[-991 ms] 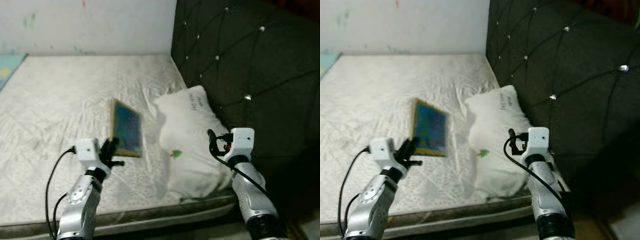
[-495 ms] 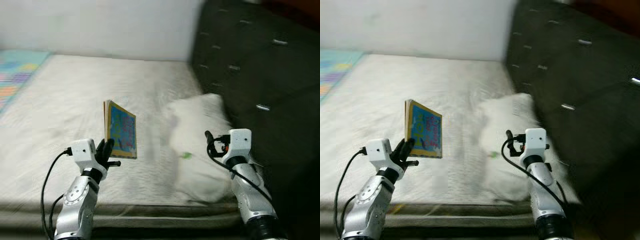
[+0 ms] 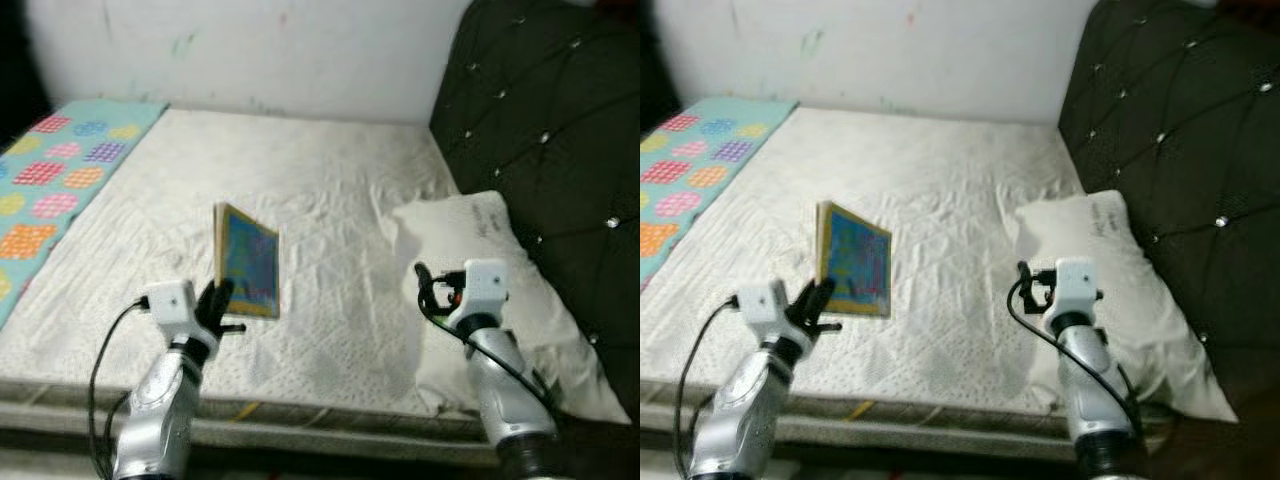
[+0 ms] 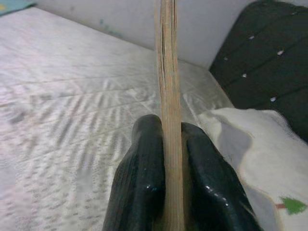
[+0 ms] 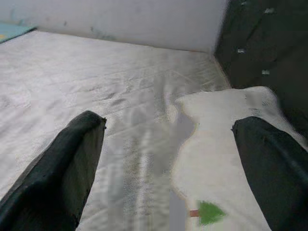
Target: Clean up the room
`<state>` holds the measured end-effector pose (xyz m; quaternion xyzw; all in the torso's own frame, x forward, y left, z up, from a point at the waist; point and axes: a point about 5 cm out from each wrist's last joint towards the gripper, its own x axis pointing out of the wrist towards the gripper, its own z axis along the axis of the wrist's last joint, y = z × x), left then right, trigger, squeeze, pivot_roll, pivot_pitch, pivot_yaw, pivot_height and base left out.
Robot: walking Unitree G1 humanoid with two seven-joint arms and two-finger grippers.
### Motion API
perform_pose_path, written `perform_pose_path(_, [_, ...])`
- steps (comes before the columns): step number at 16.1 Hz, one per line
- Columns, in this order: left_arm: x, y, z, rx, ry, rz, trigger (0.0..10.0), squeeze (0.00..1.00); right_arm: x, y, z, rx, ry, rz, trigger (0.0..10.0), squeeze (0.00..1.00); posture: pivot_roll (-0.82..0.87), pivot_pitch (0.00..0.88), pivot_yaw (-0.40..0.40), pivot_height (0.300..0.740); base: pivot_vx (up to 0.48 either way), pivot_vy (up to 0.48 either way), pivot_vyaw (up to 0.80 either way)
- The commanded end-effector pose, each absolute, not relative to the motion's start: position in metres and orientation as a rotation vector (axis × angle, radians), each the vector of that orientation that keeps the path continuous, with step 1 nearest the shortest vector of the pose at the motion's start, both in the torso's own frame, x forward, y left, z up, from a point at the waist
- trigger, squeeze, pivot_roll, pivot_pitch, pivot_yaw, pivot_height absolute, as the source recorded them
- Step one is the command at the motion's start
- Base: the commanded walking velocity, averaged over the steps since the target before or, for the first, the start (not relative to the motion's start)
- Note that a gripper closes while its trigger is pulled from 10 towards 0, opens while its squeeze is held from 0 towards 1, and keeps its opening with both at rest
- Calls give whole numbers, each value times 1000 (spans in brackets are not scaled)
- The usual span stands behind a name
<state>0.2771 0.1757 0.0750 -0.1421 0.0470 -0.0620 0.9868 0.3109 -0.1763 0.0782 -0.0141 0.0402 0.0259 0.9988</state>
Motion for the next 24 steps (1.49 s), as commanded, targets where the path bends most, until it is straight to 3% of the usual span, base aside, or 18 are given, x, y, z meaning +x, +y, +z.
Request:
perform_pose_path(1, [280,178,83,-286,51,-126,10000,0,313,-179,83,-34,63,42,10000,0,-103,0,-42,740,0,0,0])
perform_pose_path(13, [278,176,85,-303,29,-140,10000,0,314,-178,83,-29,67,48,10000,0,-101,0,-46,740,0,0,0])
perform_pose_path(16, [278,176,84,-305,34,-136,10000,0,314,-178,83,-27,69,48,10000,0,-101,0,-45,740,0,0,-744])
perform_pose_path(24, [279,177,83,-308,42,-120,10000,0,314,-179,83,-35,71,47,10000,0,-102,0,-48,740,0,0,0])
